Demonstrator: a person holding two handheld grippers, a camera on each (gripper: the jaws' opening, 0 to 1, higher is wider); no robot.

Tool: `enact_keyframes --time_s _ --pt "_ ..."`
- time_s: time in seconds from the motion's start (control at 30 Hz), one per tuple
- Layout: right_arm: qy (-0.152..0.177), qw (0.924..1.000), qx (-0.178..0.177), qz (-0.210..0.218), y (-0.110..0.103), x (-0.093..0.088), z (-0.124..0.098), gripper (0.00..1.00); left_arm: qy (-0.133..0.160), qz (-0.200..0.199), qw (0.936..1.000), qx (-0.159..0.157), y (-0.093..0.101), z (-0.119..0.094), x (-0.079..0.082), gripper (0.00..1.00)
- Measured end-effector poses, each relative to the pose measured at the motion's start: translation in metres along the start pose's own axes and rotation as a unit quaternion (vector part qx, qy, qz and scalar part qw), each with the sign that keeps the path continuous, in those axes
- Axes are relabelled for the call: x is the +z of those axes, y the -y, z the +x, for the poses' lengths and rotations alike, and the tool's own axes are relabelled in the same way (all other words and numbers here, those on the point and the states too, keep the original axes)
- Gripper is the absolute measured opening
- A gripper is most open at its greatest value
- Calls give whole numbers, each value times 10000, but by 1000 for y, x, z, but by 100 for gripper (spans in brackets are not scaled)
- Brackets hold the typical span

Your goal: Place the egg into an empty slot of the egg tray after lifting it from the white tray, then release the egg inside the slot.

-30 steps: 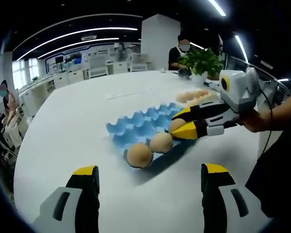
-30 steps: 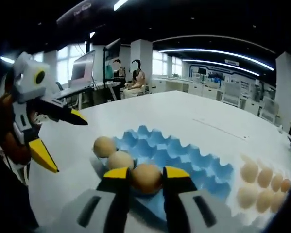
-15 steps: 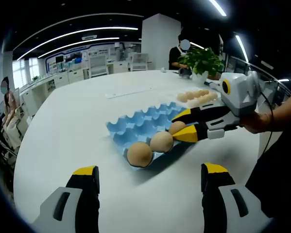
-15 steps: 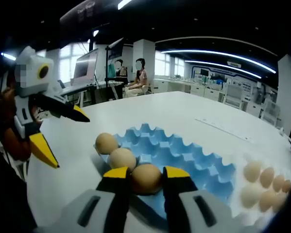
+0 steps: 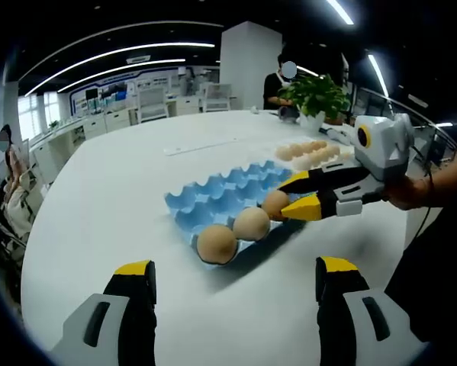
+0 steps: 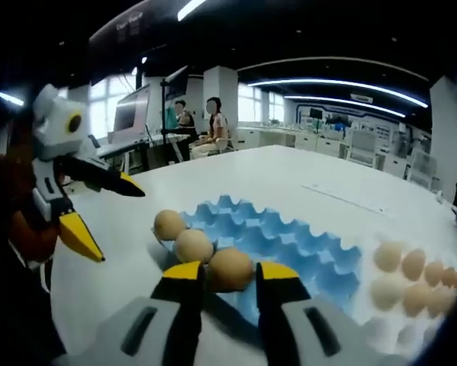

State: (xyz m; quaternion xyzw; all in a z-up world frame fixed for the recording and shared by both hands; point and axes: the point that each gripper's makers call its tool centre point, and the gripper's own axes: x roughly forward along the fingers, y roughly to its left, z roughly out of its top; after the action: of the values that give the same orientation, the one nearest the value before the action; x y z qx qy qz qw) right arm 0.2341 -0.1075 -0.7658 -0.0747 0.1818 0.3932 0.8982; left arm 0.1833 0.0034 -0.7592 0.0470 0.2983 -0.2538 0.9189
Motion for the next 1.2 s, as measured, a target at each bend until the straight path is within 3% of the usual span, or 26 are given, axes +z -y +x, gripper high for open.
enact_keyframes --time_s 0.27,0.43,0.6,0.83,0.93,1.0,1.2 --pt "25 9985 -388 380 25 -6 -27 27 9 19 10000 -4 1 0 2 86" --pt "50 9947 -893 508 56 -11 -53 27 8 16 10000 -7 1 0 3 86" --pt "15 9856 -1479 815 91 -22 -79 27 8 50 10000 -14 2 1 4 86" --pt "-43 9582 -2773 701 151 -34 -131 26 1 78 10000 -38 3 3 6 86" --pt "-187 9416 -3320 537 179 -41 -152 25 6 60 10000 -58 4 3 6 86" --pt "-126 9346 -3540 331 193 -40 -162 24 -6 57 10000 -71 4 3 6 86" --pt "-156 9207 -3833 724 218 -51 -176 25 -42 69 10000 -57 3 3 5 86"
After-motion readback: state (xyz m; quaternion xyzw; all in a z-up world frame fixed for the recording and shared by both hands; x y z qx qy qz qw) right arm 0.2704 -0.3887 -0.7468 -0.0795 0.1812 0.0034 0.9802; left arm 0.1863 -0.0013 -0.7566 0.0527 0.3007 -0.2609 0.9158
